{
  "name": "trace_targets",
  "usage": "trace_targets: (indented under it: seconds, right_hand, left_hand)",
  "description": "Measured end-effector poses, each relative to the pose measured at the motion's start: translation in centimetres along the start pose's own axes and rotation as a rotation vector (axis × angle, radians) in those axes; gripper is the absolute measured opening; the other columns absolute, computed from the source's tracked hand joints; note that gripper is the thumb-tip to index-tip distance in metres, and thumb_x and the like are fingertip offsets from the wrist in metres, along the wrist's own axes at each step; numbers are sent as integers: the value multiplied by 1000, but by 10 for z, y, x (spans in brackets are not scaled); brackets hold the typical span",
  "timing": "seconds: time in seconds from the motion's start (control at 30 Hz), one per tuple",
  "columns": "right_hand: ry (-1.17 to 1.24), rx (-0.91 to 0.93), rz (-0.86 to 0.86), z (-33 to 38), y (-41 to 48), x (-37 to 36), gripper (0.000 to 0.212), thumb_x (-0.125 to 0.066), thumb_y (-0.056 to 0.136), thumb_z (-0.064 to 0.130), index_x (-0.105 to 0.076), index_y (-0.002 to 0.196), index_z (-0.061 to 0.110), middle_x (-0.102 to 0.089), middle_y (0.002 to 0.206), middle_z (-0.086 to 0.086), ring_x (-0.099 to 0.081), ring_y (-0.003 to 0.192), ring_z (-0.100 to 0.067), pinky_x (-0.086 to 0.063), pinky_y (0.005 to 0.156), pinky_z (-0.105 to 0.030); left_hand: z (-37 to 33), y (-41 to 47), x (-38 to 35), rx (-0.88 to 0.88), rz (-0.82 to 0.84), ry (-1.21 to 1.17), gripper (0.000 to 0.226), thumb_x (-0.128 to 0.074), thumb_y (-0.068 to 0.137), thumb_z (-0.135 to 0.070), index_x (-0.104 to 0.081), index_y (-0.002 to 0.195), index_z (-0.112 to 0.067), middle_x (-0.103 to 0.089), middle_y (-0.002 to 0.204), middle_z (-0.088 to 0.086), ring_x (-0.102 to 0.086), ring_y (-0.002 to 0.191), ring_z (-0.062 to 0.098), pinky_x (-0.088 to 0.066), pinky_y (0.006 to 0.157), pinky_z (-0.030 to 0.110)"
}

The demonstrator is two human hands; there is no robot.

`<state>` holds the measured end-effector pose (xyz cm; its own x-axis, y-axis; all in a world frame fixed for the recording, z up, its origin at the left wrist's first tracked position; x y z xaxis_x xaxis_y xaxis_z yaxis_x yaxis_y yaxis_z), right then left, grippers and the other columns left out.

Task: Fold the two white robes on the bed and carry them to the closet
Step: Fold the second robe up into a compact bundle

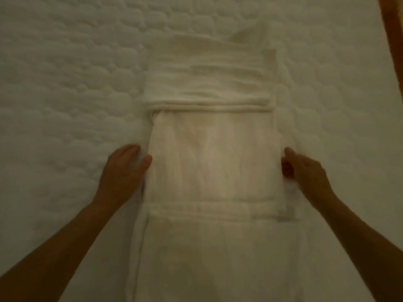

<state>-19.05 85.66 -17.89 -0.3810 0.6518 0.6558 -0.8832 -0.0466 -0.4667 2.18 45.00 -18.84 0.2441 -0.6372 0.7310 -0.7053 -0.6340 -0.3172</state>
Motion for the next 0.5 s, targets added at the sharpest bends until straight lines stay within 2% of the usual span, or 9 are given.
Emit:
trace_targets:
  seconds: [0.07, 0.13, 0.2, 0.3, 0.37, 0.43, 0.5]
  right_hand:
    - [-24, -48, 67, -37, -48, -11, 69, -55, 64, 89, -73, 72, 22, -71, 69, 5, -68, 76, -20, -53, 81, -38]
    - [-24, -60, 180, -63, -95, -26, 63, -63, 66, 82, -75, 90, 25, -74, 87, 7, -68, 86, -20, -56, 86, -41]
    - [51, -106, 247, -84, -128, -32, 64, -75, 69, 70, -69, 118, 28, -70, 110, 10, -66, 101, -19, -55, 93, -44]
    - [314, -223, 276, -118, -170, -27, 95, -89, 51, 66, -59, 134, 30, -69, 123, 10, -66, 111, -17, -56, 95, -44]
    - [307, -265, 326, -141, -198, -29, 107, -92, 39, 66, -59, 134, 30, -71, 120, 11, -69, 108, -16, -58, 92, -44]
    - [278, -311, 414, -160, -227, -34, 103, -93, 36, 65, -64, 128, 29, -75, 110, 11, -72, 100, -16, -60, 87, -44]
    - [291, -362, 462, -172, -247, -36, 94, -95, 42, 60, -66, 125, 27, -76, 108, 9, -73, 99, -16, -59, 89, -45]
  left_hand:
    - [24, -69, -5, 153, 53, -116, 44, -65, 91, -48, -68, 122, -17, -69, 109, 1, -65, 98, 19, -48, 85, 28]
    - [39, -133, -20, 286, 184, -181, 33, -70, 89, -44, -66, 117, -27, -68, 100, -8, -63, 93, 13, -46, 75, 21]
    - [53, -184, -31, 367, 249, -202, 43, -81, 78, -46, -61, 115, -34, -67, 101, -11, -64, 96, 15, -49, 79, 26]
    - [71, -239, -41, 482, 298, -242, 77, -89, 62, -53, -57, 128, -30, -65, 115, -6, -62, 104, 19, -51, 92, 36]
    - [78, -259, -43, 540, 302, -307, 84, -89, 58, -57, -58, 130, -25, -66, 116, -4, -63, 106, 21, -51, 91, 37]
    - [81, -276, -41, 558, 301, -337, 93, -83, 48, -67, -59, 128, -27, -68, 118, -3, -65, 108, 22, -53, 93, 39]
    - [77, -290, -38, 564, 312, -351, 99, -78, 44, -70, -57, 130, -26, -67, 125, 1, -63, 111, 24, -50, 97, 40]
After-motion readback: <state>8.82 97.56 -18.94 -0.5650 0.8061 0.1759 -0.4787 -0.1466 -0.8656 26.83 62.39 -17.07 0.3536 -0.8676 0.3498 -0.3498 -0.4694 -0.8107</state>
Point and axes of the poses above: each hand's wrist, its own y-axis towards the middle knuckle, its own x-axis out of the back of the hand, z = x × y, the point moved 9 cm from there along y, towards the middle knuckle
